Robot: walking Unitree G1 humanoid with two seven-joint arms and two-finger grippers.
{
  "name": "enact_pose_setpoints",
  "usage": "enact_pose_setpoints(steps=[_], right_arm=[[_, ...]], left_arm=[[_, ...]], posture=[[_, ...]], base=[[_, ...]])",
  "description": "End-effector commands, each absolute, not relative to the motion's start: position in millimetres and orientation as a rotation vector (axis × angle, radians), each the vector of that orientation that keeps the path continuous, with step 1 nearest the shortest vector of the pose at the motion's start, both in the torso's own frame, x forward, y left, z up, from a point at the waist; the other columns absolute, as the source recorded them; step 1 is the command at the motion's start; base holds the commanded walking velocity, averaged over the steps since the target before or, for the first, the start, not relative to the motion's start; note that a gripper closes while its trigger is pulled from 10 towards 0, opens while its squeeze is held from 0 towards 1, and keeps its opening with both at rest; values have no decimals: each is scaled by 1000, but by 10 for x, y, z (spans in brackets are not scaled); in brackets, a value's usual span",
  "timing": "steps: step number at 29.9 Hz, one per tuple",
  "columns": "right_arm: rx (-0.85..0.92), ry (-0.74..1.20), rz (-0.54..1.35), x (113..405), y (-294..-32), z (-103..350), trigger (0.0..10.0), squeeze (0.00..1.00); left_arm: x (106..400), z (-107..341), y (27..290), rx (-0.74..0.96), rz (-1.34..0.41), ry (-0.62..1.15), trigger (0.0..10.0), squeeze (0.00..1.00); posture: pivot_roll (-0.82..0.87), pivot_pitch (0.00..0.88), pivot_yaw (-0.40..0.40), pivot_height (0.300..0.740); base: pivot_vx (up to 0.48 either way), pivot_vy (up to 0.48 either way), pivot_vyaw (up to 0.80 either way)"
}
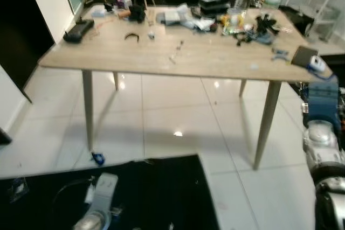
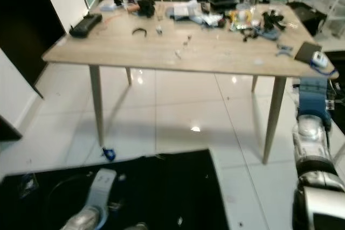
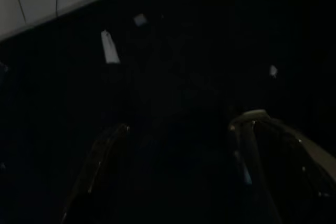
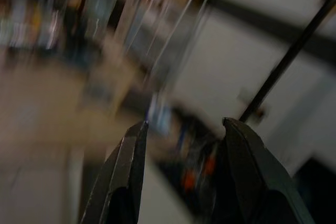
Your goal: Picking trash to rubbish bin
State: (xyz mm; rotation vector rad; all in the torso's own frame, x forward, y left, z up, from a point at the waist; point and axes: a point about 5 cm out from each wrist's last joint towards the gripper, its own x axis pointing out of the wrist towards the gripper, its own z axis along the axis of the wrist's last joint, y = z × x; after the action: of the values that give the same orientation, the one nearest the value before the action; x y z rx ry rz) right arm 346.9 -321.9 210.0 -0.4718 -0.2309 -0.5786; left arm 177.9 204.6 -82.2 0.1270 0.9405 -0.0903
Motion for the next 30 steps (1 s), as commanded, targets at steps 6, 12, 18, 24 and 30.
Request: enact_pose_setpoints(steps=[6, 12, 18, 24, 30], right_arm=[[-490, -411, -619, 3425, -3248, 2577, 10000, 0], [-501, -440, -553, 3471, -3088, 2581, 10000, 0], [-477, -389, -509, 3491, -3022, 2489, 10000, 0], [-424, -339, -441, 3533, -2934, 2362, 10000, 0], [-346, -302, -424, 3531, -2950, 2278, 10000, 0]], left_arm=[[1714, -856, 2029, 138, -108, 968, 10000, 0], [1647, -885, 2043, 139, -105, 990, 10000, 0], [1638, -887, 2052, 146, -107, 995, 10000, 0], [1634, -890, 2044, 149, -112, 998, 10000, 0], [1626, -894, 2045, 155, -117, 1001, 10000, 0]], posture=[[-8, 23, 22, 740], [-9, 21, 21, 740], [-9, 18, 22, 740], [-11, 19, 23, 740], [-13, 20, 26, 740]], base=[[412, 0, -800], [414, 0, -133], [418, 0, 0], [416, 0, 0], [419, 0, 0]])
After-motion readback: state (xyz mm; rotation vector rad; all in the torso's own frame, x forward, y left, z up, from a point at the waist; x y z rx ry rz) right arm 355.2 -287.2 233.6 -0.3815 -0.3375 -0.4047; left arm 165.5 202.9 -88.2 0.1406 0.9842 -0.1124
